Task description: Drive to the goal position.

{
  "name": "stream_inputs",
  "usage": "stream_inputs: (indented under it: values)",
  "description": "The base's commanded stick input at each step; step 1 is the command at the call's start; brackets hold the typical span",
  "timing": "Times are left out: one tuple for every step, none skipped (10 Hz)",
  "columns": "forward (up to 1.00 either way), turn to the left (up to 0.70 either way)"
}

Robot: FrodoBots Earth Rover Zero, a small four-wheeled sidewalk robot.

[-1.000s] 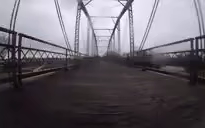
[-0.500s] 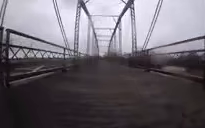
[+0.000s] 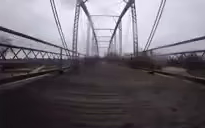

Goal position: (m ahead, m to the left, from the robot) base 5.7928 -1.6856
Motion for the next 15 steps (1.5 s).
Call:
stream_inputs:
  values:
    - [1.00, 0.00]
    - [1.00, 0.00]
    - [1.00, 0.00]
    - [1.00, 0.00]
    - [1.00, 0.00]
    - [1.00, -0.03]
    - [1.00, -0.11]
    - [1.00, -0.12]
    - [1.00, -0.05]
    - [1.00, 0.00]
    - [1.00, 0.00]
    - [1.00, 0.01]
    - [1.00, 0.02]
    - [1.00, 0.02]
    - [1.00, 0.02]
